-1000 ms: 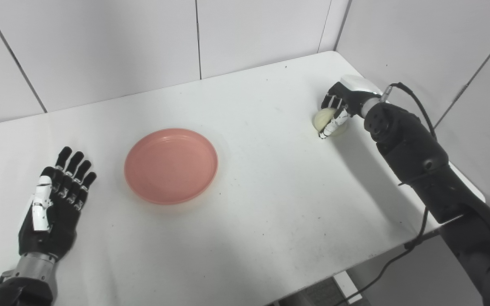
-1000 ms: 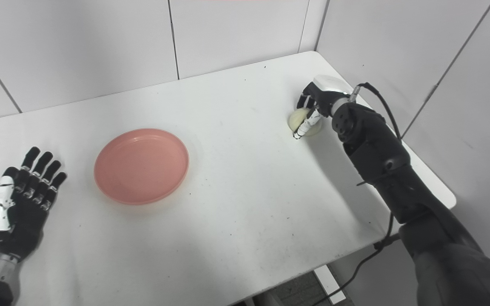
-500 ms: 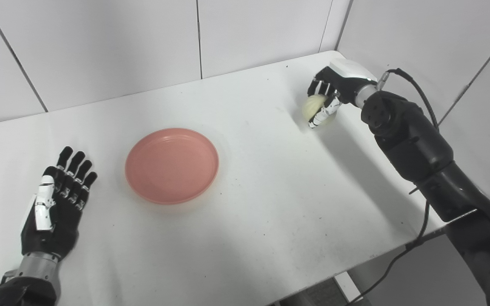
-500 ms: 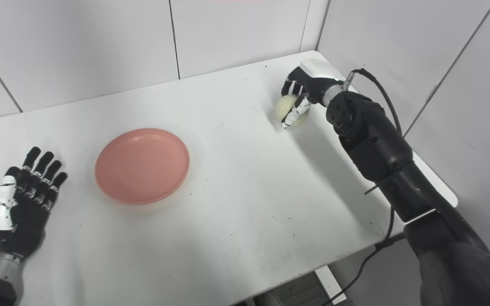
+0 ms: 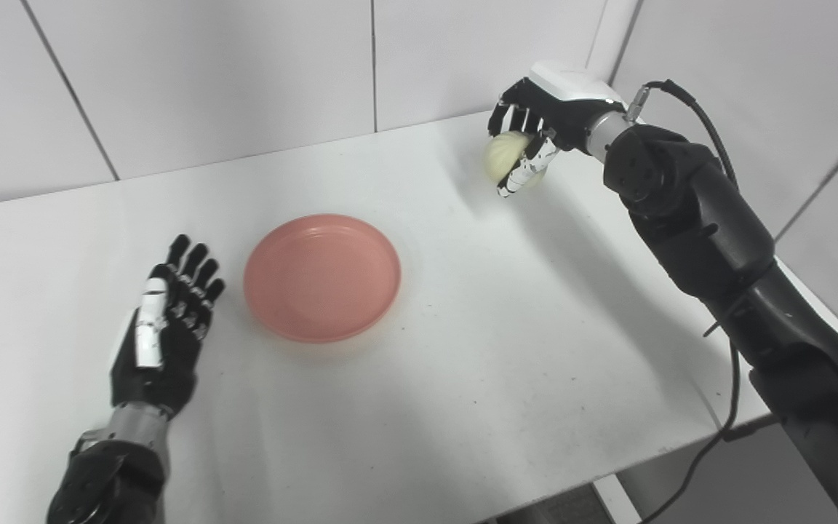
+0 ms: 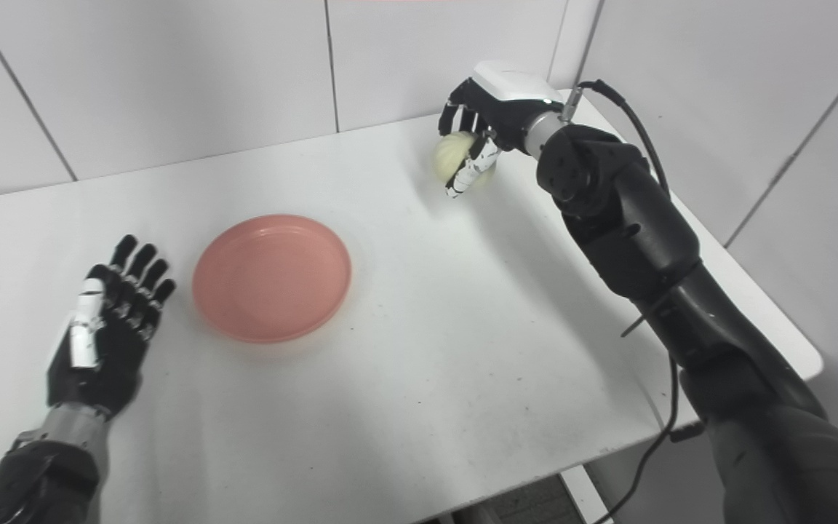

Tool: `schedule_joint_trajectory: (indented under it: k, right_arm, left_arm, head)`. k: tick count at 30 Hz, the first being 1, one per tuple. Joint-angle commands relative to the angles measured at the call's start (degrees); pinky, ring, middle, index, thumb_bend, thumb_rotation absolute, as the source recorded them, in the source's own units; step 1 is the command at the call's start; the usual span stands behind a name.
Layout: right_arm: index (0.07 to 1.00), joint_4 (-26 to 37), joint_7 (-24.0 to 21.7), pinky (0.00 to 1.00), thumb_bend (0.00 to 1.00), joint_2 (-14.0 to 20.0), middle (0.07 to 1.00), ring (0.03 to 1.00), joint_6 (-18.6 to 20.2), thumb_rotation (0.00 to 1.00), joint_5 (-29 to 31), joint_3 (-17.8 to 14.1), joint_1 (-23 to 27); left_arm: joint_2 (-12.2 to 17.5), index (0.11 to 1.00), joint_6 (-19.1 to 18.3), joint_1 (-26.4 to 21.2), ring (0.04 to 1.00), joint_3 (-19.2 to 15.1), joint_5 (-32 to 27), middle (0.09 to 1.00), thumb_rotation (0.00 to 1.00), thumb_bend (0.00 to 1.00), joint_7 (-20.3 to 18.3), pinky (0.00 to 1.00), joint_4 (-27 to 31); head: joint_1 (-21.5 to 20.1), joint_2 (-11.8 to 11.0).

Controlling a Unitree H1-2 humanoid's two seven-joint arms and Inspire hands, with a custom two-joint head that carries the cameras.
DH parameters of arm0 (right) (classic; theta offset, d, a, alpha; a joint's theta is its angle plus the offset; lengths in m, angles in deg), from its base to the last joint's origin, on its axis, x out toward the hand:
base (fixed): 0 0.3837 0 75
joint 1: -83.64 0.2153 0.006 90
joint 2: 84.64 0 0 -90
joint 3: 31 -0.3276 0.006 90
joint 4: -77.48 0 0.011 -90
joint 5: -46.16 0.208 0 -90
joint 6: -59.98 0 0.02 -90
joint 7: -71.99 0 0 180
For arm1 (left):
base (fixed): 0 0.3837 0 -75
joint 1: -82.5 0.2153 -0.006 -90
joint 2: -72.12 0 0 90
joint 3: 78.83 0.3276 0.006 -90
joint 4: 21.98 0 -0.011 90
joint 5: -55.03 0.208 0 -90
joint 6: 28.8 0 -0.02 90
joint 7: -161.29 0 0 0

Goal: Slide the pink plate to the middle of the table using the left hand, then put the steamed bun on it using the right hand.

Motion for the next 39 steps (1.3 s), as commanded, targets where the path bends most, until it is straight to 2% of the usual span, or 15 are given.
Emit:
schedule_joint_trajectory:
  k: [1, 4, 6, 9, 12, 16, 23, 30, 33, 35, 39]
  right_arm:
    - [0.529, 0.8, 0.5, 0.37, 0.52, 0.4, 0.450, 0.451, -2.6, 0.00, 0.6, 0.2, 3.9]
    - [0.522, 0.4, 0.6, 0.40, 0.52, -0.9, 0.461, 0.461, -4.2, 0.00, 0.4, 1.9, 5.6]
    - [0.524, 0.8, 0.3, 0.38, 0.52, -2.4, 0.459, 0.442, -3.8, 0.00, -0.6, 3.5, 7.0]
    - [0.527, 0.8, 0.3, 0.36, 0.52, -3.9, 0.456, 0.428, -5.3, 0.00, 0.1, 4.9, 8.4]
    - [0.521, 0.2, 0.3, 0.39, 0.52, -5.7, 0.463, 0.444, -6.6, 0.00, 0.8, 6.0, 9.3]
    - [0.529, -0.4, -0.3, 0.33, 0.52, -8.0, 0.442, 0.410, -6.9, 0.00, 0.9, 7.5, 10.3]
    - [0.538, -1.6, -0.8, 0.32, 0.52, -12.4, 0.439, 0.409, -5.6, 0.00, 1.1, 9.7, 10.9]
    - [0.523, -4.5, -0.7, 0.38, 0.52, -16.0, 0.450, 0.454, -6.0, 0.00, 0.0, 12.1, 11.1]
    - [0.522, -6.7, 0.0, 0.38, 0.52, -16.9, 0.450, 0.460, -7.4, 0.00, -0.4, 13.2, 10.9]
    - [0.501, -8.5, 0.8, 0.42, 0.53, -17.3, 0.478, 0.500, -8.5, 0.00, -0.6, 13.9, 10.8]
    - [0.502, -12.0, 2.1, 0.40, 0.53, -18.5, 0.471, 0.481, -9.5, 0.00, -1.6, 15.1, 10.5]
  left_arm:
    - [-0.9, 1.000, -2.7, 2.3, 1.000, 0.8, 1.7, 0.999, 1.00, 0.35, 1.7, 1.00, -3.2]
    - [-1.8, 1.000, -2.5, 2.1, 1.000, 1.1, 2.6, 0.998, 1.00, 0.35, 2.3, 1.00, -3.6]
    - [-2.3, 1.000, -2.4, 1.9, 1.000, 1.3, 3.1, 0.998, 1.00, 0.35, 2.7, 1.00, -3.9]
    - [-2.9, 1.000, -2.2, 1.7, 1.000, 1.7, 4.0, 0.997, 1.00, 0.36, 3.2, 1.00, -4.4]
    - [-3.3, 1.000, -1.4, 1.4, 1.000, 2.0, 4.8, 1.000, 1.00, 0.36, 3.3, 1.00, -5.4]
    - [-4.2, 1.000, -0.2, 0.9, 0.999, 2.1, 5.2, 0.998, 1.00, 0.37, 3.8, 1.00, -7.1]
    - [-4.9, 1.000, 1.1, 0.4, 0.989, 2.4, 6.3, 0.994, 1.00, 0.37, 4.1, 1.00, -8.8]
    - [-5.3, 1.000, 0.9, 0.2, 0.992, 2.5, 6.6, 0.993, 1.00, 0.36, 4.3, 1.00, -8.8]
    - [-5.3, 1.000, 0.5, 0.3, 0.994, 2.6, 6.6, 0.993, 1.00, 0.36, 4.3, 1.00, -8.3]
    - [-5.4, 1.000, 0.3, 0.4, 0.990, 2.7, 6.7, 0.991, 1.00, 0.36, 4.4, 1.00, -7.7]
    - [-5.3, 0.996, 0.9, 0.4, 0.980, 2.8, 6.9, 0.986, 1.00, 0.36, 4.3, 1.00, -8.1]
  head:
    - [1.5, 0.1]
    - [4.2, 0.3]
    - [5.4, 0.3]
    - [8.0, 0.5]
    - [9.5, 0.7]
    - [12.4, 1.0]
    - [14.0, 1.2]
    - [14.2, 1.6]
    - [14.1, 1.8]
    - [14.1, 1.9]
    - [14.0, 2.1]
